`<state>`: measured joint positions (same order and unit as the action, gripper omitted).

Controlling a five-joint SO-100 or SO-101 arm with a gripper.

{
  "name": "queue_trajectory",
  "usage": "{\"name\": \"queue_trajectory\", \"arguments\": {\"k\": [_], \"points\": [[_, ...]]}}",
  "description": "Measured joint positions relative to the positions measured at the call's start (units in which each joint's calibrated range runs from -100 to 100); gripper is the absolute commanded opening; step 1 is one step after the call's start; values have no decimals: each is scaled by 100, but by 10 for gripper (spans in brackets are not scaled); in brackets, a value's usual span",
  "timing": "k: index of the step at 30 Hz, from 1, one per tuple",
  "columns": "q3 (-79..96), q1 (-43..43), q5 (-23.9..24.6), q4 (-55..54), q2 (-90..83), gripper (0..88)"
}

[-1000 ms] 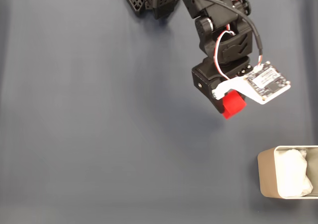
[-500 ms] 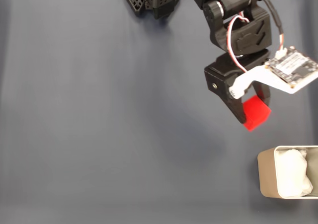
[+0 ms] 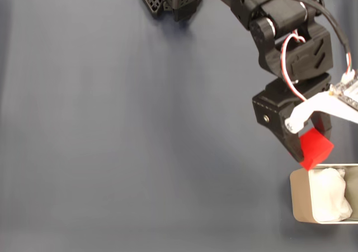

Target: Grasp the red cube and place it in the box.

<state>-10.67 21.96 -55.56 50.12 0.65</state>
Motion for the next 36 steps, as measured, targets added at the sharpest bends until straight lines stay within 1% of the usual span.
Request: {"name": "queue_trajectory", "arguments": {"k": [8, 24, 36], "points": [[-615, 59, 5, 0, 643, 0], [-2505, 200, 39, 24, 1997, 0], [-3445, 282, 39, 48, 2710, 0]]}}
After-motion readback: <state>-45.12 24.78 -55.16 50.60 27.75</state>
